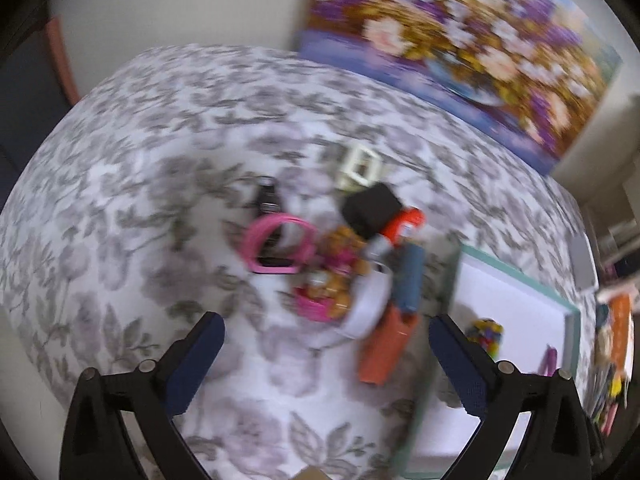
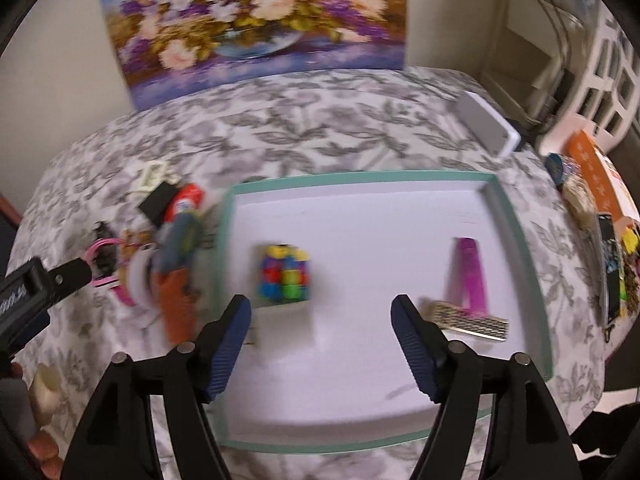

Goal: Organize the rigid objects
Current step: 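Grasp the pink watch with the left gripper while the right gripper grasps the orange toy gun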

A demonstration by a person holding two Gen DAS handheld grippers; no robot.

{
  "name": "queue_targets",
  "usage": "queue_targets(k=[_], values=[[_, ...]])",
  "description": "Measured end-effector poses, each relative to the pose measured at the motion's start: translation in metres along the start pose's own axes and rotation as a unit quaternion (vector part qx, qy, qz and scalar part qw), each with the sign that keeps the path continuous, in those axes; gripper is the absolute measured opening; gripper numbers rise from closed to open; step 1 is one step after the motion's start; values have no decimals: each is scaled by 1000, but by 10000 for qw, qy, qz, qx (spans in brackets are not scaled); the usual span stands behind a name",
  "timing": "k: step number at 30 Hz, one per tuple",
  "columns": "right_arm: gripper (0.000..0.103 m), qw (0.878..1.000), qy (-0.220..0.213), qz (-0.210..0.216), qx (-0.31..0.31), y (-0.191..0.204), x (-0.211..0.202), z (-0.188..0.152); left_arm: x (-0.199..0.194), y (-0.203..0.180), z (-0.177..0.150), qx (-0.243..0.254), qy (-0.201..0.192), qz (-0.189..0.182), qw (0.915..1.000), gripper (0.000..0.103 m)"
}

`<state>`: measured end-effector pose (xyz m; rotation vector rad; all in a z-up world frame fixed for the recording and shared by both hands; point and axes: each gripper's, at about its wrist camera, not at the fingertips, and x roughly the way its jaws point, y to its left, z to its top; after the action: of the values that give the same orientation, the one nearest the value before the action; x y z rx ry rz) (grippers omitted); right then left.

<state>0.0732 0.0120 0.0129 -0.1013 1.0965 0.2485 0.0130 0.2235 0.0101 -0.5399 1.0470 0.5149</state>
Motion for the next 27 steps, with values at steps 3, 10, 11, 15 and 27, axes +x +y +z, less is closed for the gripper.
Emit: queue_targets(k=[3,10,11,15,27], values=[[79,9998,-45,186,-93,16,-4,-1,-4,20,4,-223,-113,108,9996,103],[81,9985,-56,351,-416,49,0,0,-5,48,9,-557,-208,236,9980,103],[81,9986,30,380,-372,52,6,5,-3,49,10,-578,-183,253,9978,103],[81,9979,41,515,-395,65,16,26,10,50,19,-643,61,254,9976,103],[76,9945,29,1018,-245,65,6,39,8,57,43,-520,-43,103,9986,103]])
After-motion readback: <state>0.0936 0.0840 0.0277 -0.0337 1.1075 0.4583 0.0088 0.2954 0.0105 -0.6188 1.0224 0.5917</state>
